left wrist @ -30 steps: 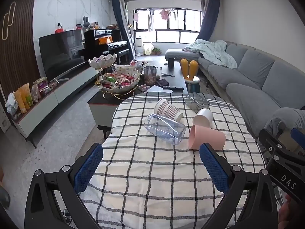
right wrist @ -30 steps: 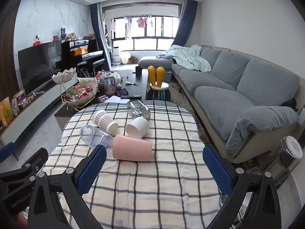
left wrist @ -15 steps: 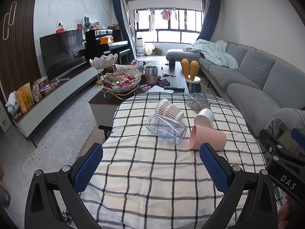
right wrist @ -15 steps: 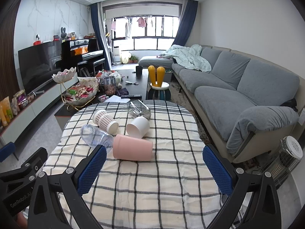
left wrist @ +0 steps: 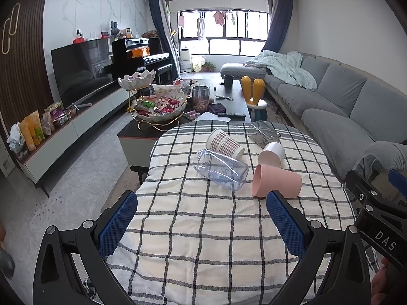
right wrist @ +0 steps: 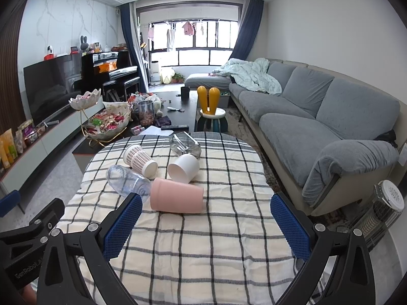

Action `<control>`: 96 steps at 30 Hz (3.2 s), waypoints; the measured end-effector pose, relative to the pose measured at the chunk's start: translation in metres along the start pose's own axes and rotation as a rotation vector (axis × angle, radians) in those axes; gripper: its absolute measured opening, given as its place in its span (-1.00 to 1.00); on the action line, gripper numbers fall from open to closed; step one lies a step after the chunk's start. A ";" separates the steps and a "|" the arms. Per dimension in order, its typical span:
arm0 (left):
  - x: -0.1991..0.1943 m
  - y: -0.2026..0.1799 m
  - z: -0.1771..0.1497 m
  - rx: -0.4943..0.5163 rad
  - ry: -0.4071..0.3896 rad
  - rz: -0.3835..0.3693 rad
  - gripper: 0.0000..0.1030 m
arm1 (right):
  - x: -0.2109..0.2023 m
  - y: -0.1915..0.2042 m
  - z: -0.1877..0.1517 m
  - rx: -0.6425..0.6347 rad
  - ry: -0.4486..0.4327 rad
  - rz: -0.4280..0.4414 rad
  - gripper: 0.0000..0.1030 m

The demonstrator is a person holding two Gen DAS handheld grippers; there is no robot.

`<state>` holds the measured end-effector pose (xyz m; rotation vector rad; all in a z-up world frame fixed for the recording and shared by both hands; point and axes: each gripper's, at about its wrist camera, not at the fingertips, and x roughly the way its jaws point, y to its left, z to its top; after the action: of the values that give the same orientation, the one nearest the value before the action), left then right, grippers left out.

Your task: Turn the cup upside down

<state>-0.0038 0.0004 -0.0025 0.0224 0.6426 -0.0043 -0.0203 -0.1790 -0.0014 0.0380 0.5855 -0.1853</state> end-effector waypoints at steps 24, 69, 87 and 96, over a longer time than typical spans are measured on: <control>0.006 0.002 -0.003 0.004 0.008 0.012 1.00 | 0.003 0.001 -0.002 -0.002 0.007 0.003 0.98; 0.081 0.053 0.020 -0.427 0.076 0.455 1.00 | 0.179 0.117 0.083 -0.472 0.261 0.467 0.98; 0.162 0.059 -0.002 -0.412 0.358 0.408 1.00 | 0.269 0.193 0.044 -0.756 0.565 0.478 0.94; 0.181 0.067 -0.012 -0.426 0.422 0.383 1.00 | 0.293 0.209 0.021 -0.800 0.659 0.460 0.64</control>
<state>0.1346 0.0678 -0.1196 -0.2713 1.0421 0.5178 0.2692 -0.0231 -0.1495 -0.5573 1.2522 0.5391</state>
